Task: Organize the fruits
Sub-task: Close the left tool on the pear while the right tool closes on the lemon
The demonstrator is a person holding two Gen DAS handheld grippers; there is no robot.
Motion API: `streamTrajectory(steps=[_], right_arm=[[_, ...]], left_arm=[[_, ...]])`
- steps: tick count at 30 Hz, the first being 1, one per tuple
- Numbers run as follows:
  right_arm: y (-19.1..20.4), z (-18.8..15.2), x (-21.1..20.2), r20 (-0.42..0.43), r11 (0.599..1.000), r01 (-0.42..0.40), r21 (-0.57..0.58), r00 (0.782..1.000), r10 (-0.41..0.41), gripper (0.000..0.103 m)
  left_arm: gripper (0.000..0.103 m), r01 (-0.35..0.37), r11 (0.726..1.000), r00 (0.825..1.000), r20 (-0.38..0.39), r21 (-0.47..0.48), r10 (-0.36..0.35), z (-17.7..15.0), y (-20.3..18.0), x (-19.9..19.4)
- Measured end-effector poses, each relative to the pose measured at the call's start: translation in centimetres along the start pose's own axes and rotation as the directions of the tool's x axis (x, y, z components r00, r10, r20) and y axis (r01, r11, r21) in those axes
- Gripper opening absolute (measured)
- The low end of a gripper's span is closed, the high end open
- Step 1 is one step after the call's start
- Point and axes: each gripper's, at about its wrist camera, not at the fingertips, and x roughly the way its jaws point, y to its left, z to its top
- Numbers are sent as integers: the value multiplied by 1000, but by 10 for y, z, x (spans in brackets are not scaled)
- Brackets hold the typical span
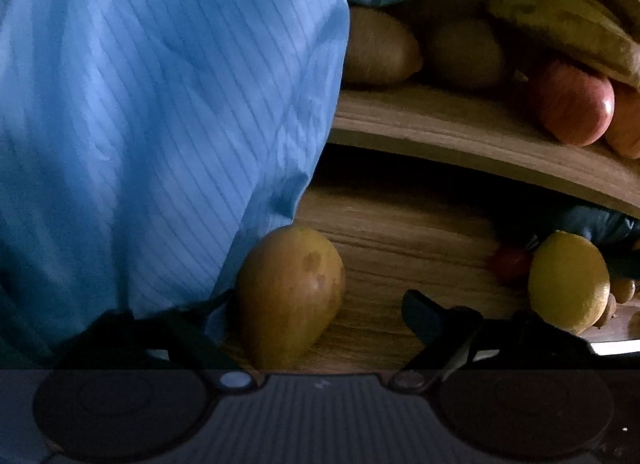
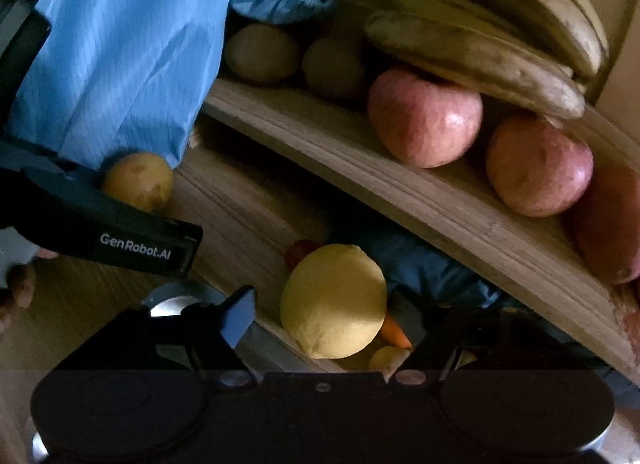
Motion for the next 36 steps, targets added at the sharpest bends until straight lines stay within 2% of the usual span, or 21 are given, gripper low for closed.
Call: streamTrajectory(steps=[5, 7, 18, 25, 28, 32, 36], right_arm=[[4, 3, 5, -2, 999, 26, -19, 1000, -26, 71], [7, 4, 8, -9, 998, 46, -40, 999, -46, 62], [14, 5, 13, -4, 993, 88, -80, 996, -89, 59], [16, 1, 15, 3, 993, 88, -76, 996, -88, 59], [14, 1, 16, 6, 993, 84, -83, 996, -84, 59], [10, 1, 17, 1, 993, 81, -90, 997, -81, 60], [11, 2, 18, -7, 992, 78, -100, 997, -79, 61]], left_arm=[[84, -13, 1000, 1000, -1, -2, 13, 5, 1, 3], [82, -17, 1000, 1000, 2, 1, 17, 3, -3, 4], [64, -56, 998, 998, 32, -9, 57, 2, 7, 2], [71, -36, 999, 999, 39, -36, 38, 8, 19, 9], [79, -24, 999, 999, 35, -35, 25, 8, 11, 9], [79, -28, 999, 999, 37, -35, 29, 12, 10, 12], [74, -33, 999, 998, 43, -26, 34, 13, 11, 12]])
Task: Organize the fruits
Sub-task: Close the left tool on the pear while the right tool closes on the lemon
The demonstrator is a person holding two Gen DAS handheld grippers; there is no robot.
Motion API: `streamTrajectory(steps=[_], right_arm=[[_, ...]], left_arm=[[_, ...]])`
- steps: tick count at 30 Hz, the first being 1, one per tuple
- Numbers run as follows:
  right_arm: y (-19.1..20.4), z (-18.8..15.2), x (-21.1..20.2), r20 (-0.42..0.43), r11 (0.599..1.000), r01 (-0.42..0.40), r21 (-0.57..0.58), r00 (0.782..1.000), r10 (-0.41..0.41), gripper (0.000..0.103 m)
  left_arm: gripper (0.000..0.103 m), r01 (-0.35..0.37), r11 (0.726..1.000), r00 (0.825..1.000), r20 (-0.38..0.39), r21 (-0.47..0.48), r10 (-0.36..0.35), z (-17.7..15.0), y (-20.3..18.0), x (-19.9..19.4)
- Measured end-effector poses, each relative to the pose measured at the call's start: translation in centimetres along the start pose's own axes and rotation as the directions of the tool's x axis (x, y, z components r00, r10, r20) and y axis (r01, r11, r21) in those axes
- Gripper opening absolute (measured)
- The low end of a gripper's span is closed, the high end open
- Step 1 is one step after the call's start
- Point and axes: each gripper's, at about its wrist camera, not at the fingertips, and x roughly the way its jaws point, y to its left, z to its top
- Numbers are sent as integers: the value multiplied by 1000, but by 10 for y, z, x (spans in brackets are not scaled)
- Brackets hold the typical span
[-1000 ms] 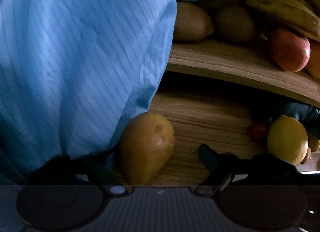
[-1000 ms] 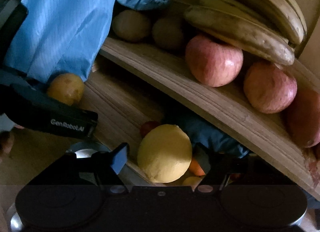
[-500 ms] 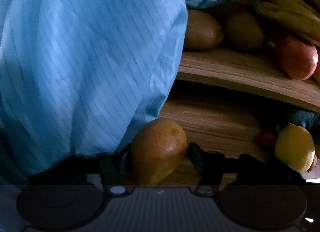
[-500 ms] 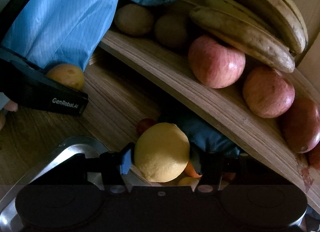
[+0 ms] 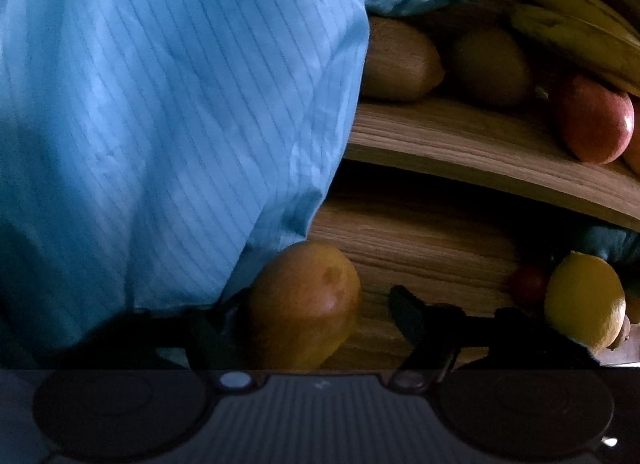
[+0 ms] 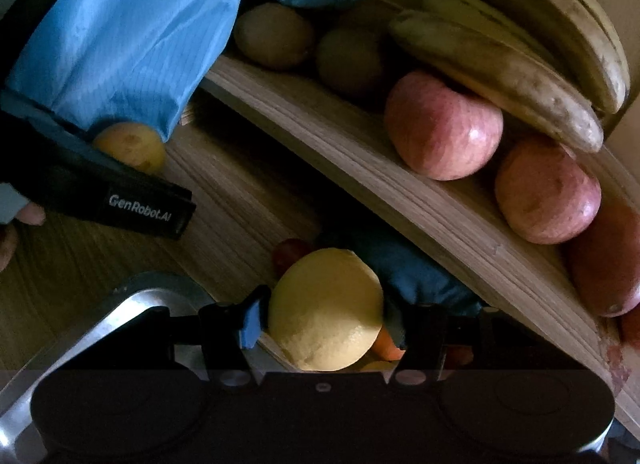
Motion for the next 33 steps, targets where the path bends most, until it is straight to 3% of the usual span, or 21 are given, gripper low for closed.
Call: streamTrajectory(steps=[5, 15, 26, 33], right_arm=[[3, -1, -1, 5, 1000, 11, -28, 1000, -11, 59], [13, -1, -13, 64, 996, 40, -76, 997, -35, 59], [3, -10, -37, 84, 999, 29, -20, 996, -27, 59], [4, -27, -65, 103, 1000, 8, 16, 995, -9, 59]], left_arm=[[58, -33, 999, 999, 25, 24, 33, -13, -5, -14], [58, 35, 998, 999, 1, -55, -35, -16, 10, -16], [58, 96, 993, 995, 11, -64, -95, -26, 18, -30], [58, 148, 989, 988, 45, -30, -147, -35, 15, -64]])
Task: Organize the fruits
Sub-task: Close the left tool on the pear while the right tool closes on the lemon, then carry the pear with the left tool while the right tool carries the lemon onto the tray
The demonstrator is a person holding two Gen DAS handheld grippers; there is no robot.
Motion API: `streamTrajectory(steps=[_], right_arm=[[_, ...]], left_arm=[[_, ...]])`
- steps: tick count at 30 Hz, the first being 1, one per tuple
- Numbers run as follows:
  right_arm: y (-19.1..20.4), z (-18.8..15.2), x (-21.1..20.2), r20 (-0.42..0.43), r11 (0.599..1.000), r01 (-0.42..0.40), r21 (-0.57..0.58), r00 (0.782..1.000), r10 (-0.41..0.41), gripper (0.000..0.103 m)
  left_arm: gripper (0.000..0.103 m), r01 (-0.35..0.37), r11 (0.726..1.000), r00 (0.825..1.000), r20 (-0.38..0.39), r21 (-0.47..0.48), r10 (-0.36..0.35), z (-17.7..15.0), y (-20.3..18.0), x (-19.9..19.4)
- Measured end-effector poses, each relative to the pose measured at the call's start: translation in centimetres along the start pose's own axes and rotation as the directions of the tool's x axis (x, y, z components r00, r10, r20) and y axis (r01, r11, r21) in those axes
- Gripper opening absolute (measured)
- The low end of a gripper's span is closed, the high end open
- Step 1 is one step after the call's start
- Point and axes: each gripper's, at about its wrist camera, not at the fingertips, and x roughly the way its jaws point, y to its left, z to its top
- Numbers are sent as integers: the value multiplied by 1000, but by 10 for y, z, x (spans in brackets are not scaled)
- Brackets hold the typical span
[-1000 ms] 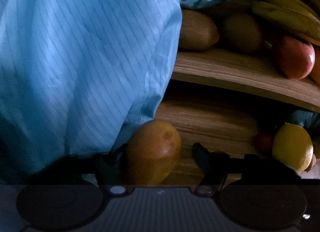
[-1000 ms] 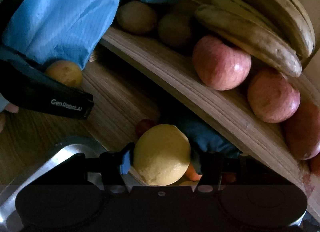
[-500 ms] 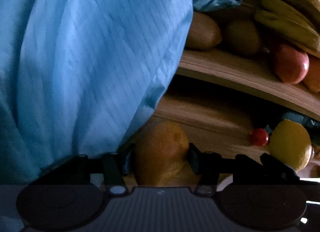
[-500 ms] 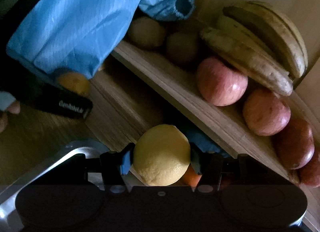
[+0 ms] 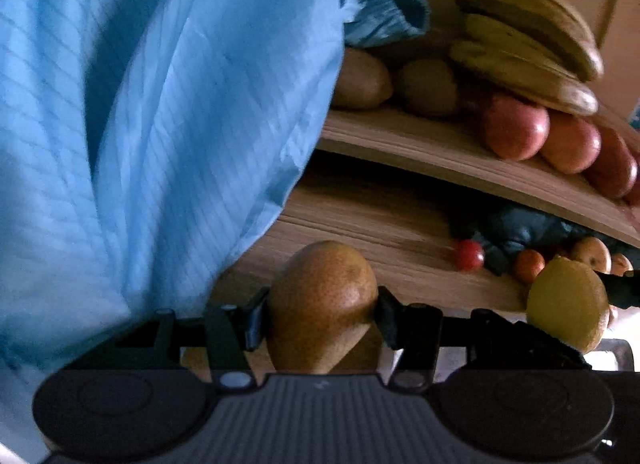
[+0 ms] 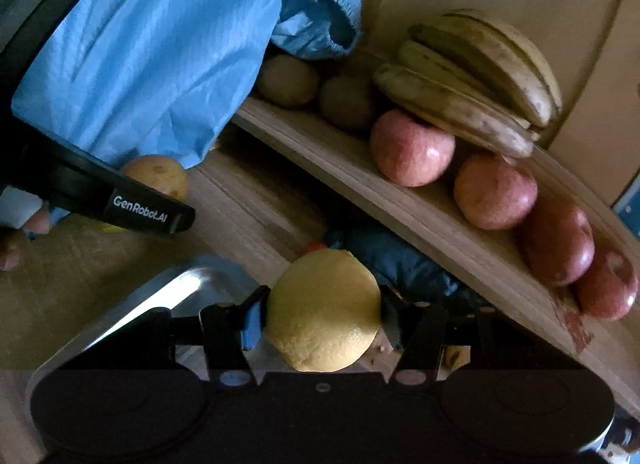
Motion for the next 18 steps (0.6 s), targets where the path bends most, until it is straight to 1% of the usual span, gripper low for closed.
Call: streamTrajectory(steps=[4, 9, 11, 18], right_arm=[[-1, -9, -15, -3, 1000, -11, 19, 1000, 11, 59], [3, -24, -28, -10, 999, -31, 40, 999, 31, 59], [5, -30, -33, -14, 998, -44, 45, 999, 45, 59], [15, -50, -47, -34, 996, -84, 38, 996, 85, 59]], left_arm=[[58, 30, 999, 1000, 3, 28, -30, -5, -5, -10], [58, 65, 995, 998, 4, 79, -65, -20, -20, -35], [58, 69, 992, 998, 2, 102, -70, -28, -28, -29], [58, 108, 983, 994, -17, 149, -107, -51, -39, -39]])
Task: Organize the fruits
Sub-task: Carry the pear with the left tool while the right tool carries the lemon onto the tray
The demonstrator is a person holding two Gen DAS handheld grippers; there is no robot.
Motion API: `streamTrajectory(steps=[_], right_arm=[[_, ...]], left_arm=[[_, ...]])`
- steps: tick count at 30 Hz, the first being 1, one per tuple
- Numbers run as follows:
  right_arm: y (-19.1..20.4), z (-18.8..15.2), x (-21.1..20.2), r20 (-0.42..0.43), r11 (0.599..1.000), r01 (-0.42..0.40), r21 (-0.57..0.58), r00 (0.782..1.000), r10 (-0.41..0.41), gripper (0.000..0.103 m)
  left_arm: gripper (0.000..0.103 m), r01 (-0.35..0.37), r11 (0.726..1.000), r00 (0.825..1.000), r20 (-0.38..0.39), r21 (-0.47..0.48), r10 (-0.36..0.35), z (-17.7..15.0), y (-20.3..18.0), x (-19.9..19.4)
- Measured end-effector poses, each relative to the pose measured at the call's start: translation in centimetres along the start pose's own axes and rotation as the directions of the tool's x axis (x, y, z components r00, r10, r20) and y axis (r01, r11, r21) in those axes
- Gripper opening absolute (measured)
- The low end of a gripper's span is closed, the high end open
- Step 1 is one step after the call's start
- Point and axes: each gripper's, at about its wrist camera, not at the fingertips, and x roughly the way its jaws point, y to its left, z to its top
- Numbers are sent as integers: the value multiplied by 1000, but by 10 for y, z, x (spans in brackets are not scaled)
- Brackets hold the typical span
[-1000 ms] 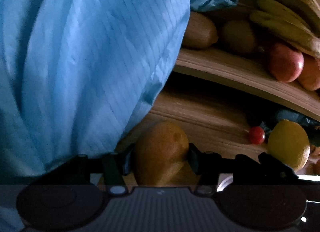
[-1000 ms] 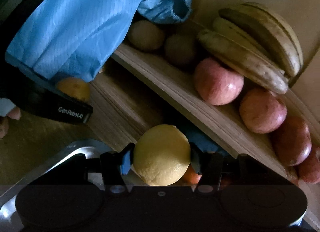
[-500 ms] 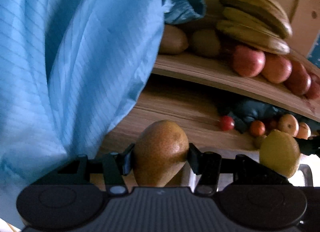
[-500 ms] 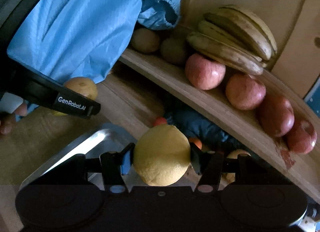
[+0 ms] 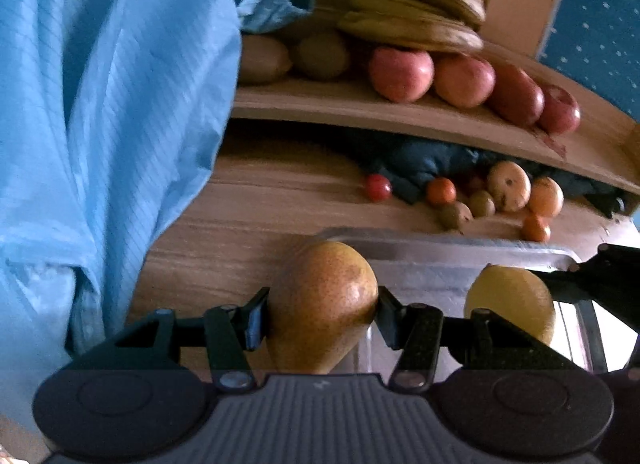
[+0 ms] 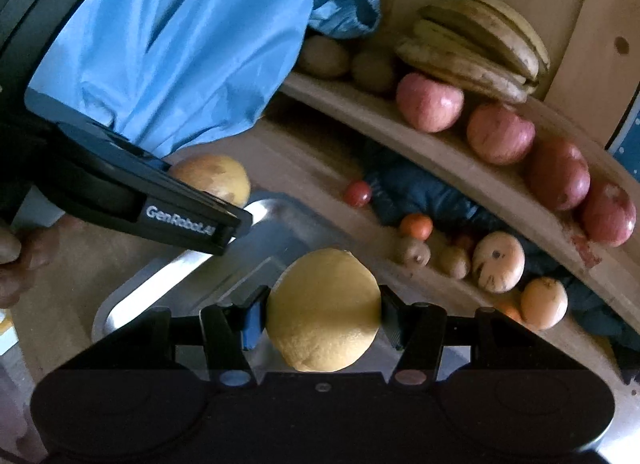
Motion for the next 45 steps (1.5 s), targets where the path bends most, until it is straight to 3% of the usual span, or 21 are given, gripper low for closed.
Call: streamTrajectory(steps=[11, 18, 24, 36, 45], right_arm=[[13, -29, -13, -49, 999, -41, 18, 998, 42, 59], [21, -38, -15, -79, 999, -33, 38, 996, 36, 59], [27, -45, -17, -102, 998, -22, 66, 994, 29, 59], [32, -55, -23, -98, 995, -30, 95, 994, 40, 59], [36, -60, -21, -62, 996, -53, 72, 996, 57, 59]], left_arm=[[58, 57, 995, 998, -25, 81, -55, -24, -7, -8], [58, 150, 977, 988, -51, 151, -144, -34, -6, -9], [58, 184, 960, 982, -81, 209, -171, -40, -10, -11], [58, 148, 968, 987, -99, 205, -130, -61, -13, -18], [58, 120, 982, 989, -99, 143, -106, -75, -15, -22]])
